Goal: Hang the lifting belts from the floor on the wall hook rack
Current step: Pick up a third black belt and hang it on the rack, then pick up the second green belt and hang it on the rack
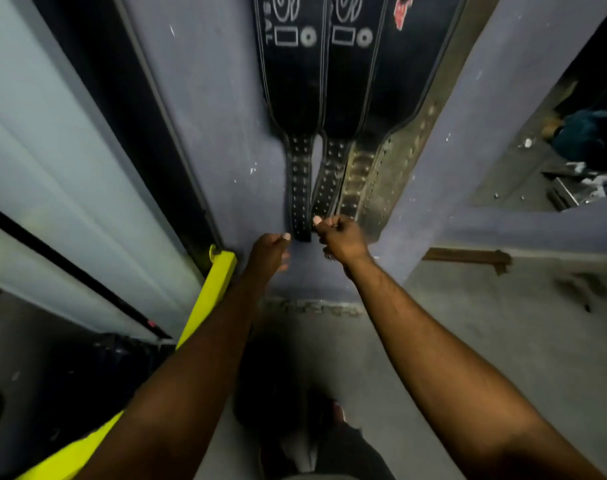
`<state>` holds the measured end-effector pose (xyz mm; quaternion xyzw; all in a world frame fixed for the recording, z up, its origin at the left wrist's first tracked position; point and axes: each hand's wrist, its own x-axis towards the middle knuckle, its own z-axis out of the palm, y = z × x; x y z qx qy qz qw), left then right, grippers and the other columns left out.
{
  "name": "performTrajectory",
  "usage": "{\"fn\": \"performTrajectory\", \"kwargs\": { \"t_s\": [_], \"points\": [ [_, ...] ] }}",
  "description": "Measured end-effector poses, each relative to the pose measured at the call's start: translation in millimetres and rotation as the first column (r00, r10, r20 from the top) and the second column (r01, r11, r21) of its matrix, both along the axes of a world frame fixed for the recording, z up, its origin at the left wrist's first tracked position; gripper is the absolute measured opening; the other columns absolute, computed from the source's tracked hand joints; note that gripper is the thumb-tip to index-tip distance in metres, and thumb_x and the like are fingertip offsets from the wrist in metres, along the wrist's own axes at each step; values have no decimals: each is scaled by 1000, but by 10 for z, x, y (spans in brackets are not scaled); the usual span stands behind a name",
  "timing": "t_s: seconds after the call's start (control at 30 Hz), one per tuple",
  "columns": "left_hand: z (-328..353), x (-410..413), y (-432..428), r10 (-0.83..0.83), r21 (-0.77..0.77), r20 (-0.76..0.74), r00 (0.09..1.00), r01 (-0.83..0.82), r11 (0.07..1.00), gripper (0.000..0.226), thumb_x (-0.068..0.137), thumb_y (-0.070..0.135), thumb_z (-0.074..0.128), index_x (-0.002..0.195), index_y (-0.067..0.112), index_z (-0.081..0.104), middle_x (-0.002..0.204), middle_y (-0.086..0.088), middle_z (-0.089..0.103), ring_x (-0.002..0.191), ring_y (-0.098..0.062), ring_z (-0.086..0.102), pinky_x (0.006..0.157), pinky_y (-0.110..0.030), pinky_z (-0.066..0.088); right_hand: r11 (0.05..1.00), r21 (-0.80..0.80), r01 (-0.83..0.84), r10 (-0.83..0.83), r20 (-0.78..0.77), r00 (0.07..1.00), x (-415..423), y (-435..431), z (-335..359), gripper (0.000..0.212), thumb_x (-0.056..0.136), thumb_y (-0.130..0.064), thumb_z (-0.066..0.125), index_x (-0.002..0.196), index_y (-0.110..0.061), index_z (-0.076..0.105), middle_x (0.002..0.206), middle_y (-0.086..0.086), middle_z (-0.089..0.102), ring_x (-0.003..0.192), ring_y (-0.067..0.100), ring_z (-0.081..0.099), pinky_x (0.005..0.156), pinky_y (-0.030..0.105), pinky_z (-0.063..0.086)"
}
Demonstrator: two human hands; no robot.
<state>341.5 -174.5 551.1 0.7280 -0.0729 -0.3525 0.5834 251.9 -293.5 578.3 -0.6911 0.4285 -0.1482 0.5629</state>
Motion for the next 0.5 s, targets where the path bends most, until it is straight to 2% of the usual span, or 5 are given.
{"fn": "performTrajectory", "kwargs": {
  "t_s": [0.1,0.23,0.33,0.4,0.5],
  "points": [
    [-358,-403,260,21,39,-59,998,-19,999,10,102,17,47,96,16,55,95,-6,57,87,-21,55,77,-35,49,994,106,-34,41,-64,997,-408,200,-342,30,93,-40,66,94,-10,65,94,15,72,87,28,69,86,45,59],
    [-1022,-841,669,90,165,-93,992,-74,984,24,98,22,55,115,6,61,98,-6,57,82,-19,56,67,-30,49,948,299,-110,160,-148,976,-888,447,-870,15,97,-27,63,93,-12,62,94,10,67,71,15,63,67,27,53],
    [-1512,-1131,987,185,271,-126,975,-146,951,18,91,29,60,91,11,61,76,-9,54,62,-18,49,47,-17,40,888,431,-160,261,-186,947,-1207,639,-1353,17,98,-17,62,108,-4,64,94,11,65,66,13,59,62,23,48],
    [-1816,-1355,1210,213,320,-172,962,-150,935,8,95,22,57,98,15,58,80,-4,56,64,-14,51,55,-22,45,857,477,-193,321,-201,925,-1425,757,-1702,8,97,-14,64,91,-9,63,83,7,63,65,13,58,60,22,47],
    [-2358,-1662,1542,281,381,-252,926,-173,908,10,97,24,58,93,15,58,84,-2,58,73,-14,57,73,-34,51,832,522,-190,367,-260,893,-1668,912,-2278,25,94,-2,64,73,-13,56,71,5,56,63,13,54,50,16,48]
  ]
}}
